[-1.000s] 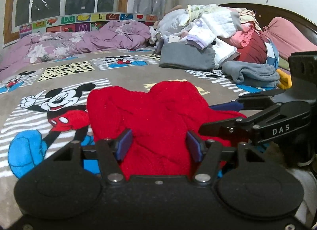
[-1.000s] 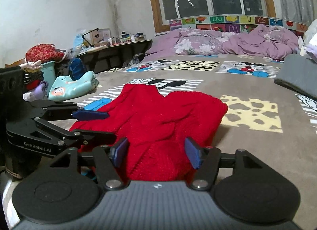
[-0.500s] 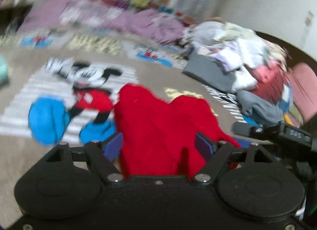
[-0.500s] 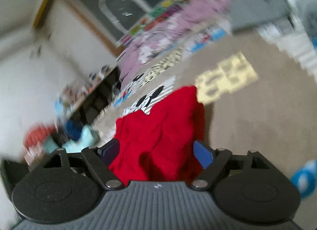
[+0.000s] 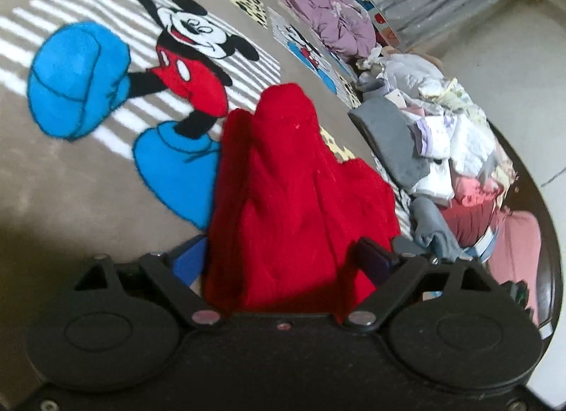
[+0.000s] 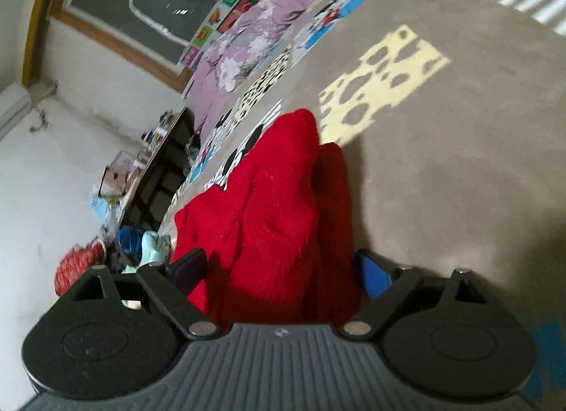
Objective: Fold clothes
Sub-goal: 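Carry the folded sweater to the clothes pile with both tools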
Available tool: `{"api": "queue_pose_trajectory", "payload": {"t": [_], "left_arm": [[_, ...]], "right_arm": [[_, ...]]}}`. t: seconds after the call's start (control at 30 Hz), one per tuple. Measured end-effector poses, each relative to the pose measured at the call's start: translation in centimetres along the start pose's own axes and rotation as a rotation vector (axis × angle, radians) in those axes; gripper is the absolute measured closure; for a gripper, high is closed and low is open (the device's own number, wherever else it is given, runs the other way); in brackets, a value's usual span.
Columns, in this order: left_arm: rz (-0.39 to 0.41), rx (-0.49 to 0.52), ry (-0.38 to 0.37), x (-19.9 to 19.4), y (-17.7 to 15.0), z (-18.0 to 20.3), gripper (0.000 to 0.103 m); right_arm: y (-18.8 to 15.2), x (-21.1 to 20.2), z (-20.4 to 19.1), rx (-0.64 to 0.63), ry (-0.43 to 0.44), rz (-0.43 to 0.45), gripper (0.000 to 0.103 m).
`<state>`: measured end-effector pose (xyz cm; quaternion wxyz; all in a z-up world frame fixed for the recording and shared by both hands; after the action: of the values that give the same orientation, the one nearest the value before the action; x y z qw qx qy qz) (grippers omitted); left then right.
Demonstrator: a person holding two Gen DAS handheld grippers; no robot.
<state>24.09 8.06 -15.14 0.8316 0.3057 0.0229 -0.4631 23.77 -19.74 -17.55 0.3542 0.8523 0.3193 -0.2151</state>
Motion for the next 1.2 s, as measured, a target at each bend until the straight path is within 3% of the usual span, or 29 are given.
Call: {"api": "queue_pose_trajectory", "payload": {"t": [0.33, 0.53, 0.73, 0.87, 1.03, 1.2], "left_arm": [[0.000, 0.010, 0.011, 2.3, 1.0, -0.1, 0.015], [-0.006, 0.014, 0.008, 2.2, 0.9, 0.1, 0.026], [-0.014, -0.030, -0.087, 1.1, 0.4, 0.9, 0.039], [-0.004, -0.067, -0.155, -0.4, -0.1, 2.2, 0.042], [-0.014, -0.083, -0.242, -0.5, -1.4, 5.7, 0.043], [-0.068, -0.069, -0.332, 1.9, -2.9, 10.8, 0.043]], "right_arm": [[0.5, 1.4, -1.0, -0.079, 0.022, 0.015, 0.013], [0.3, 1.1, -1.2, -0.072, 0.037, 0.015, 0.024], [-0.4, -0.2, -0.5, 0.065, 0.133, -0.018, 0.037], [-1.0, -2.5, -0.6, 0.112, 0.150, -0.014, 0.037], [-1.1, -7.5, -0.4, 0.165, 0.183, 0.045, 0.038], [0.6, -14.0, 2.0, 0.220, 0.179, 0.143, 0.038]]}}
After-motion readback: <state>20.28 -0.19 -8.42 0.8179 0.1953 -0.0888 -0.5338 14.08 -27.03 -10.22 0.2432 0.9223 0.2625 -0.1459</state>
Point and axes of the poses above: each gripper's, at about its wrist camera, not at the fingertips, and x roughly the way its jaws point, z to its right, y to its top, the point moved 5 cm from there along x, roughly the way its jaws point, and after that the axes turned 15 degrees about -y, right-handed, at the moved point
